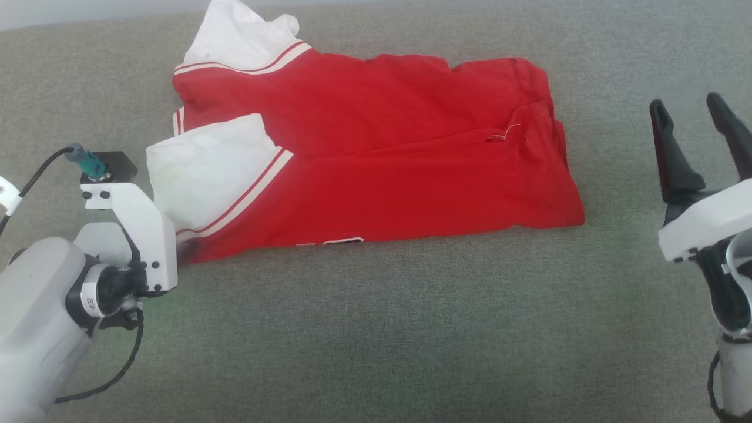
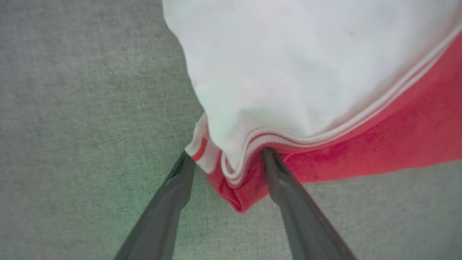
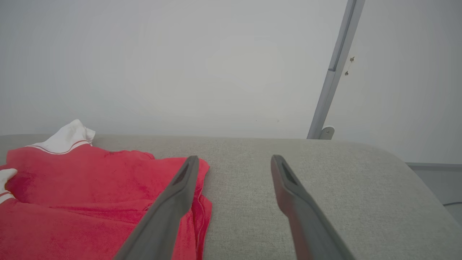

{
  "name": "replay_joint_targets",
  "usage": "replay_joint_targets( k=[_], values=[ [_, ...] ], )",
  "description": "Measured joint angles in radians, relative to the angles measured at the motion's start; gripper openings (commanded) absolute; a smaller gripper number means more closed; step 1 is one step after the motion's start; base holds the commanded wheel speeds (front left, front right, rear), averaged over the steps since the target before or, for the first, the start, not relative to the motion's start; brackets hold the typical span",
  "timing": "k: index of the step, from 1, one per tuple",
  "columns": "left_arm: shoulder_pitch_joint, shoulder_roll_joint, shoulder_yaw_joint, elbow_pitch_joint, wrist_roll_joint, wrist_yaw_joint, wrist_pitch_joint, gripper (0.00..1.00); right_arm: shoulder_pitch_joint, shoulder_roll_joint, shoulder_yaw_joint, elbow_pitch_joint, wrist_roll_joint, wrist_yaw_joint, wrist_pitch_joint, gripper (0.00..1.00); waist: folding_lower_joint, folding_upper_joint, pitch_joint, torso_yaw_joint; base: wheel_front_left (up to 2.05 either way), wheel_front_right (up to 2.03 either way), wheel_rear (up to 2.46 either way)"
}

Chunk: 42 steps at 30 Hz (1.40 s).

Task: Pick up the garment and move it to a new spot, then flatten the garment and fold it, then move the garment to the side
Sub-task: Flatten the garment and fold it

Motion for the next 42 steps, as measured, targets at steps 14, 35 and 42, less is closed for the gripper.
replay_joint_targets(
  k=[14,35,42],
  values=[
    [-0.047,-0.071,-0.020,0.082,-0.002,-0.060,-0.011,0.00,0.028,0.010,0.013,0.084,0.077,0.000,0.341,1.00,0.0000,0.0000,-0.001,0.048,0.00,0.00,0.00],
    [-0.114,-0.156,-0.035,0.141,0.002,-0.132,-0.045,0.00,-0.126,0.030,0.002,0.293,-0.006,0.000,0.685,0.48,0.0000,0.0000,0.057,0.138,0.00,0.00,0.00],
    [-0.123,-0.161,-0.038,0.157,0.001,-0.142,-0.043,0.00,-0.152,0.033,-0.010,0.309,-0.021,0.001,0.727,0.00,0.0000,0.0000,0.053,0.138,0.00,0.00,0.00]
  ],
)
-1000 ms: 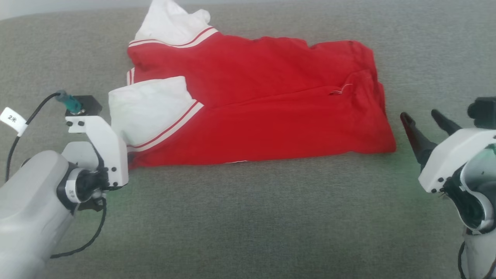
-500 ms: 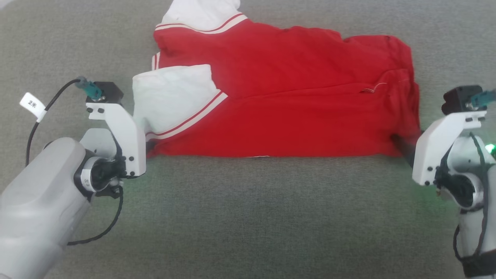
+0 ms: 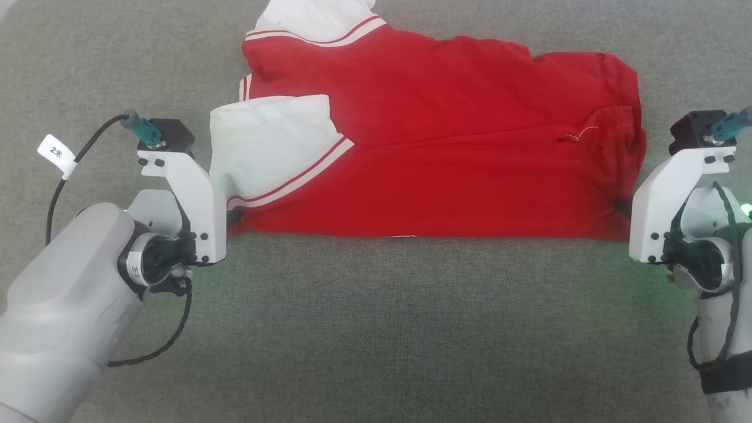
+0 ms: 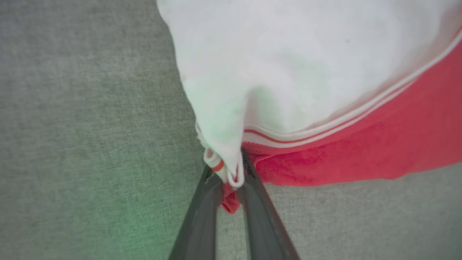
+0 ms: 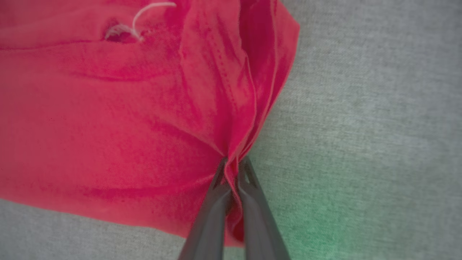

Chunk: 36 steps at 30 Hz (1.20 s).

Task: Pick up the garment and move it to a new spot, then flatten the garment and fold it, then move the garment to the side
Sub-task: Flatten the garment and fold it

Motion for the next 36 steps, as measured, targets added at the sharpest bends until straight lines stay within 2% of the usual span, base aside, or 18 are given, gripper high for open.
replay_joint_targets(
  k=[6,12,18,23,31,36],
  values=[
    [-0.002,0.012,0.001,-0.013,-0.008,0.005,0.023,0.00,0.000,-0.012,0.006,-0.018,0.007,0.000,0.039,0.00,0.0000,0.0000,-0.013,-0.002,0.00,0.00,0.00],
    [0.019,0.052,0.000,-0.081,-0.012,0.036,0.057,0.00,0.031,-0.059,0.022,-0.072,0.049,0.000,0.094,0.00,0.0000,-0.0001,-0.036,0.002,0.00,0.00,0.00],
    [0.061,0.118,-0.002,-0.211,-0.012,0.097,0.096,0.00,0.084,-0.122,0.063,-0.169,0.110,0.000,0.161,0.00,0.0000,-0.0001,-0.062,0.008,0.00,0.00,0.00],
    [0.121,0.184,-0.001,-0.354,-0.012,0.165,0.120,0.00,0.146,-0.159,0.083,-0.268,0.164,0.000,0.233,0.00,0.0000,0.0000,-0.079,0.011,0.00,0.00,0.00],
    [0.273,0.286,-0.004,-0.600,-0.028,0.291,0.141,0.00,0.295,-0.176,0.049,-0.428,0.225,0.000,0.329,0.00,0.0000,0.0000,-0.082,0.013,0.00,0.00,0.00],
    [0.329,0.296,-0.010,-0.624,-0.031,0.310,0.123,0.00,0.348,-0.160,0.042,-0.445,0.228,0.000,0.308,0.00,0.0000,-0.0001,-0.071,0.006,0.00,0.00,0.00]
  ],
)
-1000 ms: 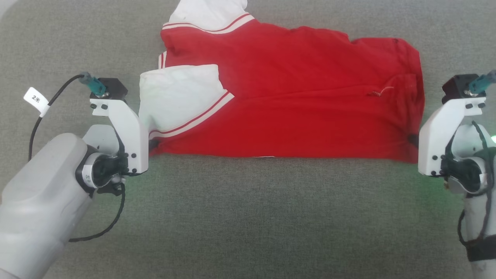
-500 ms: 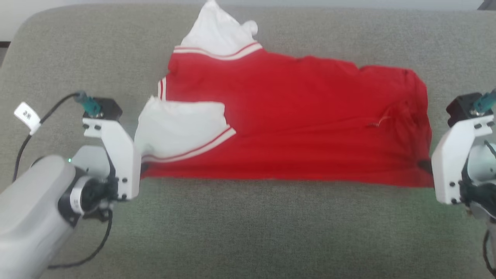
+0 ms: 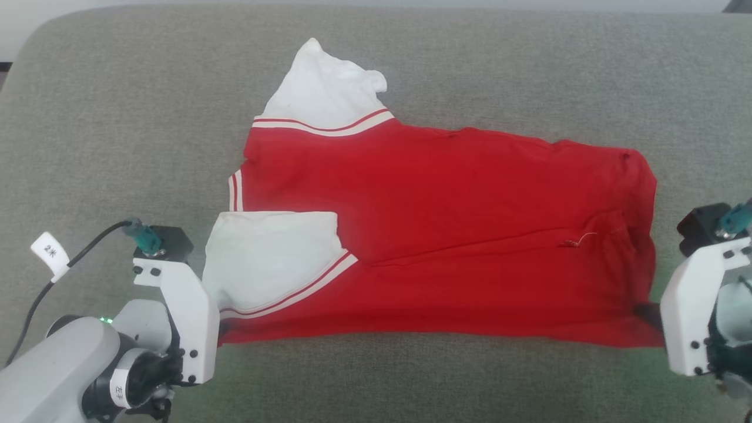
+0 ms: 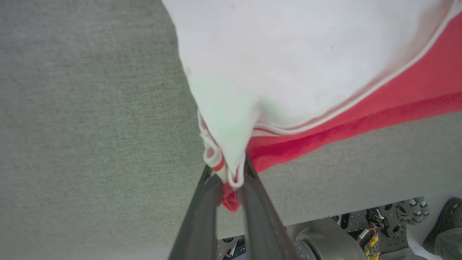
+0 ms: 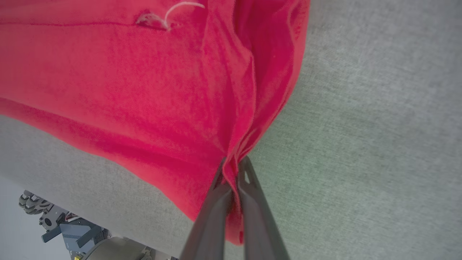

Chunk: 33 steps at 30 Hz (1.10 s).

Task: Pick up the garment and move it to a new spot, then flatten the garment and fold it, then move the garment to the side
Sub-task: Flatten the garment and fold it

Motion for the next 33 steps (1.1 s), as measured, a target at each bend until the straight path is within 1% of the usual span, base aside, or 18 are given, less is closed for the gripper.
replay_joint_targets(
  k=[3,4,5,6,7,8,11,12,14,19,22,25,27,29,33],
  values=[
    [0.009,-0.015,-0.001,0.039,-0.005,-0.004,-0.015,0.00,0.005,0.024,0.011,0.029,-0.009,0.000,-0.036,0.00,0.0000,0.0000,0.003,-0.008,0.00,0.00,0.00],
    [0.011,-0.023,-0.002,0.054,-0.005,-0.009,-0.021,0.23,0.004,0.025,0.020,0.042,-0.016,0.000,-0.052,0.00,0.0000,0.0000,0.003,-0.011,0.00,0.00,0.00],
    [0.012,-0.031,-0.002,0.072,-0.005,-0.013,-0.025,0.43,0.002,0.028,0.025,0.058,-0.023,0.000,-0.075,0.22,0.0000,0.0000,0.002,-0.014,0.00,0.00,0.00],
    [0.011,-0.037,-0.003,0.086,-0.005,-0.018,-0.028,0.56,0.000,0.034,0.027,0.077,-0.023,0.000,-0.094,0.47,0.0000,0.0000,0.000,-0.016,0.00,0.00,0.00],
    [0.011,-0.042,-0.004,0.099,-0.006,-0.026,-0.030,0.84,-0.003,0.035,0.034,0.100,-0.024,0.000,-0.109,0.82,0.0000,0.0000,-0.002,-0.019,0.00,0.00,0.00],
    [0.011,-0.045,-0.004,0.113,-0.006,-0.035,-0.035,1.00,-0.007,0.038,0.036,0.121,-0.025,0.000,-0.127,1.00,0.0000,0.0000,-0.005,-0.021,0.00,0.00,0.00],
    [0.007,-0.053,-0.001,0.132,-0.016,-0.053,-0.035,1.00,-0.019,0.049,0.047,0.165,-0.017,0.000,-0.169,1.00,0.0000,0.0000,-0.015,-0.029,0.00,0.00,0.00],
    [0.005,-0.053,0.004,0.135,-0.025,-0.053,-0.035,1.00,-0.022,0.053,0.048,0.178,-0.015,0.000,-0.183,1.00,0.0000,0.0000,-0.018,-0.031,0.00,0.00,0.00],
    [-0.005,-0.043,0.016,0.132,-0.034,-0.057,-0.035,1.00,-0.026,0.055,0.049,0.192,-0.010,0.000,-0.208,1.00,0.0000,0.0000,-0.024,-0.037,0.00,0.00,0.00],
    [-0.040,0.022,0.048,0.078,-0.033,-0.042,-0.010,1.00,-0.039,0.055,0.033,0.198,-0.008,0.000,-0.280,1.00,0.0000,0.0000,-0.034,-0.059,0.00,0.00,0.00],
    [-0.079,0.065,0.069,0.038,-0.023,-0.033,0.005,1.00,-0.051,0.056,0.019,0.172,-0.016,-0.001,-0.338,1.00,0.0000,0.0000,-0.036,-0.079,0.00,0.00,0.00],
    [-0.134,0.089,0.089,0.021,0.008,-0.034,0.008,1.00,-0.076,0.062,0.007,0.136,-0.018,-0.001,-0.407,1.00,0.0000,0.0000,-0.032,-0.103,0.00,0.00,0.00],
    [-0.178,0.093,0.100,0.026,0.028,-0.048,0.001,1.00,-0.094,0.078,0.002,0.109,-0.031,-0.001,-0.472,1.00,0.0000,0.0000,-0.026,-0.122,0.00,0.00,0.00],
    [-0.222,0.086,0.111,0.049,0.037,-0.070,-0.014,1.00,-0.118,0.083,0.004,0.085,-0.053,-0.001,-0.543,1.00,0.0000,0.0000,-0.019,-0.143,0.00,0.00,0.00],
    [-0.318,0.064,0.119,0.134,0.087,-0.136,-0.054,1.00,-0.163,0.129,-0.003,0.053,-0.103,-0.001,-0.713,1.00,0.0000,0.0000,0.002,-0.194,0.00,0.00,0.00]
  ],
)
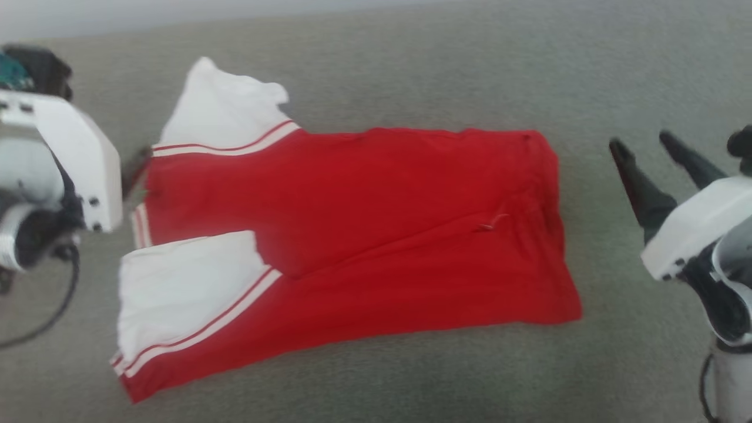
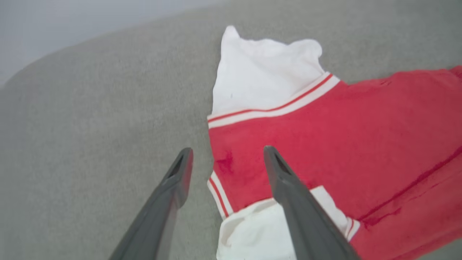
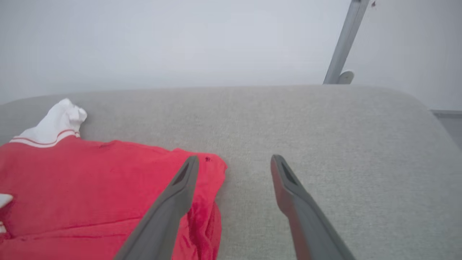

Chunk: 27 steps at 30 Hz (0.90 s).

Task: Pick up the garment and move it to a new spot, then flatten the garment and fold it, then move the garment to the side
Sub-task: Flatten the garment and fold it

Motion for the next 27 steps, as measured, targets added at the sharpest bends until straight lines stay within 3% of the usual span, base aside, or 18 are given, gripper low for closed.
replay_joint_targets(
  k=[4,11,19,27],
  values=[
    [-0.093,-0.016,-0.005,0.112,0.058,-0.081,-0.043,1.00,-0.034,0.036,0.017,0.000,-0.031,0.000,-0.142,1.00,0.0000,0.0000,0.029,-0.057,0.00,0.00,0.00],
    [-0.240,-0.061,-0.002,0.336,0.103,-0.155,-0.077,1.00,-0.056,0.090,0.042,0.041,-0.051,0.000,-0.263,1.00,0.0000,0.0000,0.101,-0.147,0.00,0.00,0.00],
    [-0.342,-0.091,-0.019,0.554,0.125,-0.194,-0.053,1.00,-0.060,0.109,0.069,0.066,-0.045,0.000,-0.284,1.00,0.0000,0.0000,0.182,-0.219,0.00,0.00,0.00],
    [-0.406,-0.115,-0.032,0.686,0.119,-0.197,0.030,1.00,-0.073,0.109,0.086,0.076,-0.031,0.000,-0.270,1.00,0.0000,0.0000,0.224,-0.245,0.00,0.00,0.00]
  ],
)
